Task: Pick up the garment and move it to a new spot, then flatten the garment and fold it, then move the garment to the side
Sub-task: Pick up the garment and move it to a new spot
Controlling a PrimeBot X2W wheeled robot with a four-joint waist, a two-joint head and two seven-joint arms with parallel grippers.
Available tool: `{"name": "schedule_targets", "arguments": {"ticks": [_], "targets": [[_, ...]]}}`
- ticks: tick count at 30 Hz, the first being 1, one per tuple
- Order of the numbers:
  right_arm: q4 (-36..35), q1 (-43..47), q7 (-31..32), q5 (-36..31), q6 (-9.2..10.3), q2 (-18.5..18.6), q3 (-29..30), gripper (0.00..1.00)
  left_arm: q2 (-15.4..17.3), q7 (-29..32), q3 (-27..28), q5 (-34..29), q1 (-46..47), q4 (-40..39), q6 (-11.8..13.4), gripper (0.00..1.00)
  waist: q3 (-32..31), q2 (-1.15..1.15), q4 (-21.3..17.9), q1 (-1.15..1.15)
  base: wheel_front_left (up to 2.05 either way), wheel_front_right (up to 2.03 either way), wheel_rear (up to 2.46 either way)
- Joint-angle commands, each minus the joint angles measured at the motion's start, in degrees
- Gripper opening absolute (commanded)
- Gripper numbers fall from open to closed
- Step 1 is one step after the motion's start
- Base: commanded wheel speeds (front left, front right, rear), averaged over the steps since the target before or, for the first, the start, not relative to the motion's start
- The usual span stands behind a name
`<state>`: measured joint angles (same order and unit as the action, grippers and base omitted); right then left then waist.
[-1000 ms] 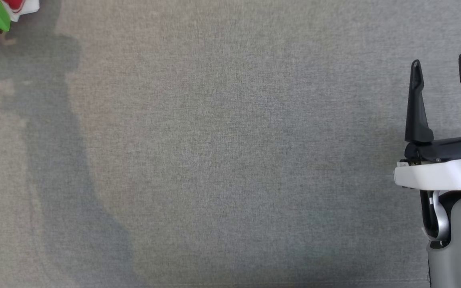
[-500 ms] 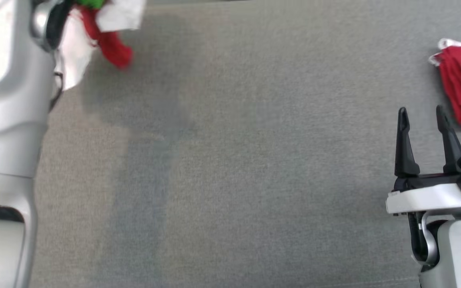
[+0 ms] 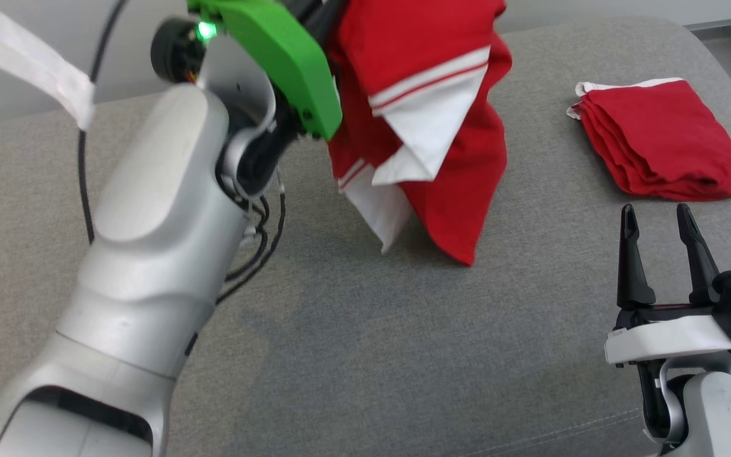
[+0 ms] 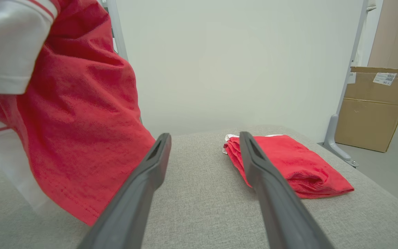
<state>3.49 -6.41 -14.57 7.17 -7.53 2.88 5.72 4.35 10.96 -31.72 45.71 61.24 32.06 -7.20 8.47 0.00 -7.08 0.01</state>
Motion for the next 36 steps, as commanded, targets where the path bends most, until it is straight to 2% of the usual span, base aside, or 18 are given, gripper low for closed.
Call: {"name": "schedule_targets", "arguments": {"ticks": [1, 6, 10, 12, 13, 19, 25, 32, 36], "targets": [[0.28, -0.01, -0.29, 0.35, 0.09, 0.02, -0.23, 1.00, -0.06, -1.10, -0.61, -0.15, -3.73, 1.42, 0.60, 0.00, 0.23, 0.00, -1.36, -0.01, 0.00, 0.00, 0.00], [0.86, -1.53, -0.60, 0.89, 0.09, 0.03, -0.81, 1.00, 1.55, -7.23, -2.55, -2.87, -12.42, 9.17, 2.14, 0.00, 2.27, 0.00, -2.40, -0.01, 0.00, 0.00, 0.00], [1.34, -2.16, -0.65, 0.90, 0.09, 0.03, -1.19, 1.00, 2.82, -13.61, -2.18, -4.76, -14.72, 14.91, 4.10, 0.00, 3.38, 0.00, -2.56, -0.01, 0.00, 0.00, 0.00], [1.46, -2.38, -0.64, 0.85, 0.09, 0.03, -1.11, 1.00, 3.31, -16.96, -1.66, -5.35, -15.11, 17.35, 5.37, 0.37, 3.75, 0.00, -2.31, -0.01, 0.00, 0.00, 0.00], [1.50, -2.43, -0.65, 0.74, 0.09, 0.02, -1.16, 1.00, 3.63, -18.78, -1.52, -5.93, -15.14, 18.52, 5.94, 0.99, 3.87, 0.00, -2.10, -0.01, 0.00, 0.00, 0.00], [1.46, -2.69, -0.67, 0.41, 0.09, 0.03, -1.67, 1.00, 3.22, -24.40, -0.91, -7.00, -14.21, 23.12, 7.38, 1.00, 3.51, 0.00, -0.32, -0.01, 0.00, 0.00, 0.00], [1.70, -1.84, -0.67, -0.38, 0.09, 0.05, -1.35, 1.00, 2.18, -26.10, -0.31, -7.90, -15.96, 21.42, 5.81, 1.00, 1.54, 0.00, 2.26, -0.01, 0.00, 0.00, 0.00], [2.32, -0.41, -0.68, -2.20, 0.09, 0.05, -0.94, 1.00, 2.56, -26.13, 4.56, -12.07, -23.91, 9.55, 6.99, 1.00, -2.10, 0.00, 5.10, -0.01, 0.00, 0.00, 0.00], [2.96, 0.82, -0.64, -2.73, 0.09, 0.05, -0.79, 1.00, 2.49, -26.11, 7.82, -16.23, -31.29, 1.72, 8.92, 1.00, -4.23, 0.00, 6.14, -0.01, 0.00, 0.00, 0.00]]}}
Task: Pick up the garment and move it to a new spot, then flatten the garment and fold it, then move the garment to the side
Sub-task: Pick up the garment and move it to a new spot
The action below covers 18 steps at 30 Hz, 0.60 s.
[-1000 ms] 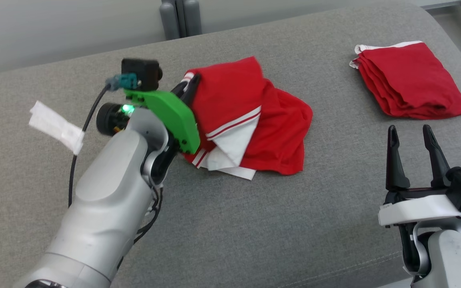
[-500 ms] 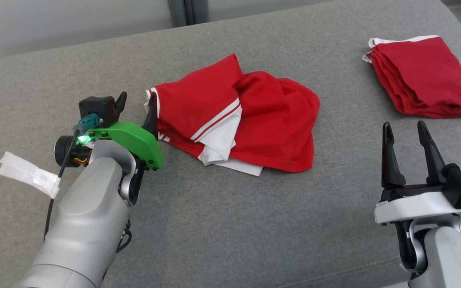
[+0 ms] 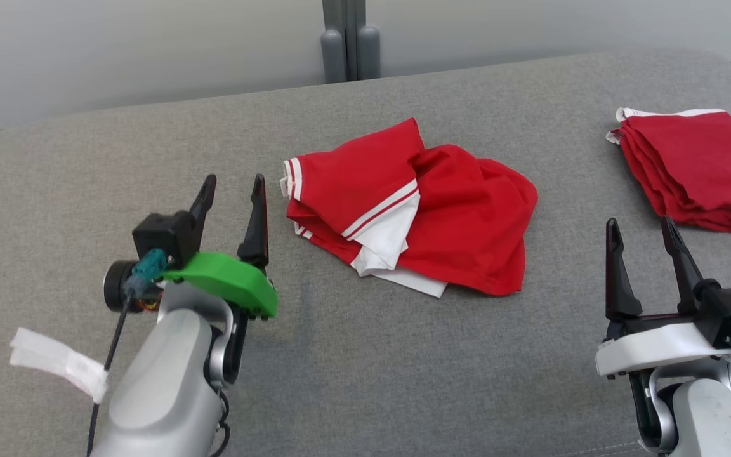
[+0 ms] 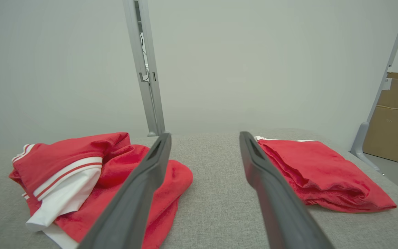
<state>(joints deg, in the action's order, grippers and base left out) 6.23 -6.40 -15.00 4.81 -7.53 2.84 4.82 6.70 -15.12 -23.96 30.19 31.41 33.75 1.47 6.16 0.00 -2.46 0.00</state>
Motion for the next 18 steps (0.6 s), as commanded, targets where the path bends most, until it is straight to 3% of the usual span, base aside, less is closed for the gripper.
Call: {"name": "schedule_targets", "arguments": {"ticks": [1, 11, 18], "targets": [[0.24, 1.07, -0.14, -0.44, 0.09, 0.10, 0.14, 1.00, 0.07, 0.00, 0.75, -1.83, -3.56, -1.84, 0.57, 1.00, -2.34, 0.00, 1.76, 0.00, 0.00, 0.00, 0.00], [1.94, 4.91, -0.03, 0.67, 0.09, 0.09, -1.70, 1.00, -2.15, -0.01, 8.89, -6.86, -21.13, -14.33, 2.44, 1.00, -5.24, 0.00, 3.51, 0.00, 0.00, 0.00, 0.00], [3.06, 6.94, -0.14, 3.04, 0.09, 0.10, -3.61, 1.00, -3.17, -0.01, 10.83, -9.89, -28.27, -18.86, 2.64, 1.00, -6.38, 0.00, 4.51, 0.00, 0.00, 0.00, 0.00]]}}
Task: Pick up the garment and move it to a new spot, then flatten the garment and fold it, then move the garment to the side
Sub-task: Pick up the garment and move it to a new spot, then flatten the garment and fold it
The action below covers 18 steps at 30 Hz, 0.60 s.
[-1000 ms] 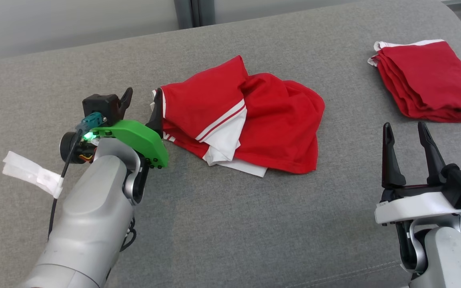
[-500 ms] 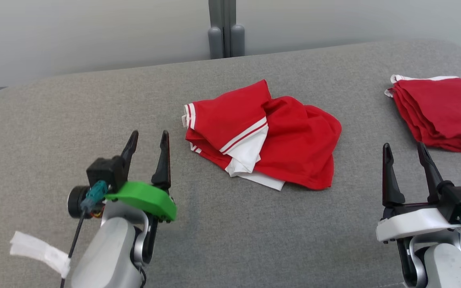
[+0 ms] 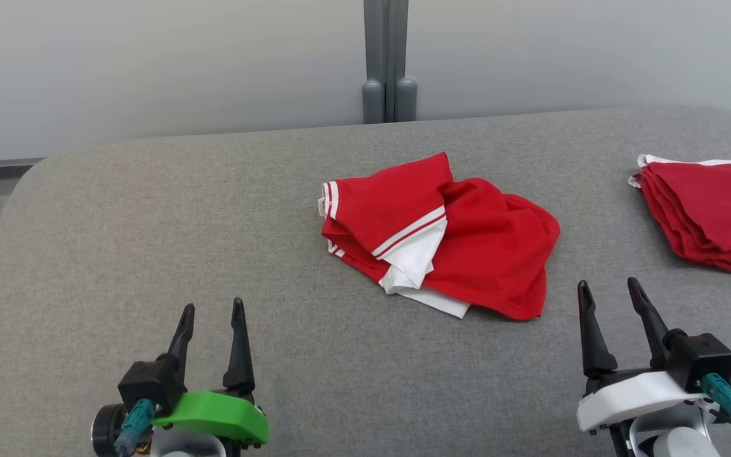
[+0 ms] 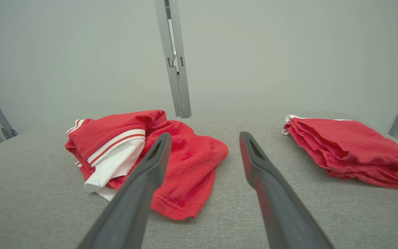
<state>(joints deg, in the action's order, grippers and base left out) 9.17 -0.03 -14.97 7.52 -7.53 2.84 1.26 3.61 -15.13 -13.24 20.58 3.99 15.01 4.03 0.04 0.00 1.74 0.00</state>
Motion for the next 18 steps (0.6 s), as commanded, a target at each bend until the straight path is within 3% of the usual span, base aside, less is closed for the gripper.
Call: {"name": "schedule_targets", "arguments": {"ticks": [1, 18], "targets": [[0.27, 0.76, -0.18, 0.66, 0.09, 0.10, -0.43, 1.00, -0.15, 0.00, 0.28, -0.21, -1.36, -0.26, 0.06, 1.00, -0.35, 0.00, 0.40, 0.00, 0.00, 0.00, 0.00], [1.25, 0.52, -0.27, 0.78, 0.09, 0.12, -2.87, 1.00, -0.69, 0.00, 0.46, 0.31, -3.15, -1.07, 0.50, 1.00, -0.91, 0.00, 0.60, 0.00, 0.00, 0.00, 0.00]]}}
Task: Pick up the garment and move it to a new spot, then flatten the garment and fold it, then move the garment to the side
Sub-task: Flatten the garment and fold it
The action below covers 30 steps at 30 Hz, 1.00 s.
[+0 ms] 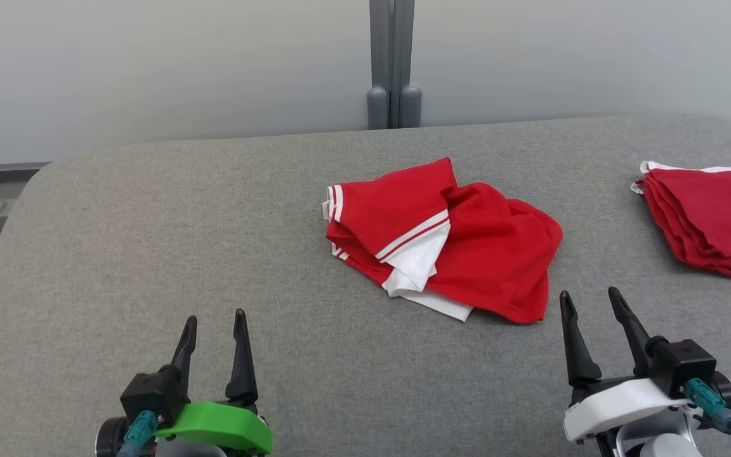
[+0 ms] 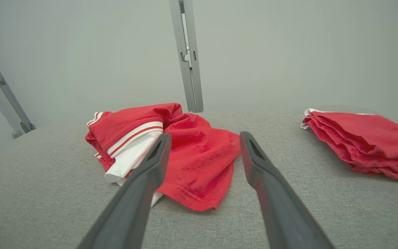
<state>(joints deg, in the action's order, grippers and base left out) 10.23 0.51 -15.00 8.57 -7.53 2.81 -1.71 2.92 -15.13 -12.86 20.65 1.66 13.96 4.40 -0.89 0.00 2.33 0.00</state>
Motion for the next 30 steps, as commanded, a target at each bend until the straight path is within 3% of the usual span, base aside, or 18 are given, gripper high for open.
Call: {"name": "schedule_targets", "arguments": {"ticks": [1, 21, 30], "targets": [[0.23, -0.13, -0.25, -0.33, 0.09, 0.16, 0.16, 1.00, 0.00, 0.00, 0.01, 0.27, -0.81, -0.02, 0.18, 1.00, 0.01, 0.00, 0.01, 0.00, 0.00, 0.00, 0.00], [0.13, -0.32, -0.25, -0.23, 0.09, 0.16, 0.19, 1.00, 0.00, 0.00, -0.49, -0.36, 0.02, 0.28, -0.01, 1.00, 0.74, 0.00, -0.40, 0.00, 0.00, 0.00, 0.00], [-0.46, -3.19, -0.25, -0.95, 0.09, 0.16, -0.10, 1.00, 0.04, 0.46, -8.25, -1.45, 7.52, 3.51, -2.32, 1.00, 5.38, 0.00, -4.19, 0.00, 0.00, 0.00, 0.00]]}}
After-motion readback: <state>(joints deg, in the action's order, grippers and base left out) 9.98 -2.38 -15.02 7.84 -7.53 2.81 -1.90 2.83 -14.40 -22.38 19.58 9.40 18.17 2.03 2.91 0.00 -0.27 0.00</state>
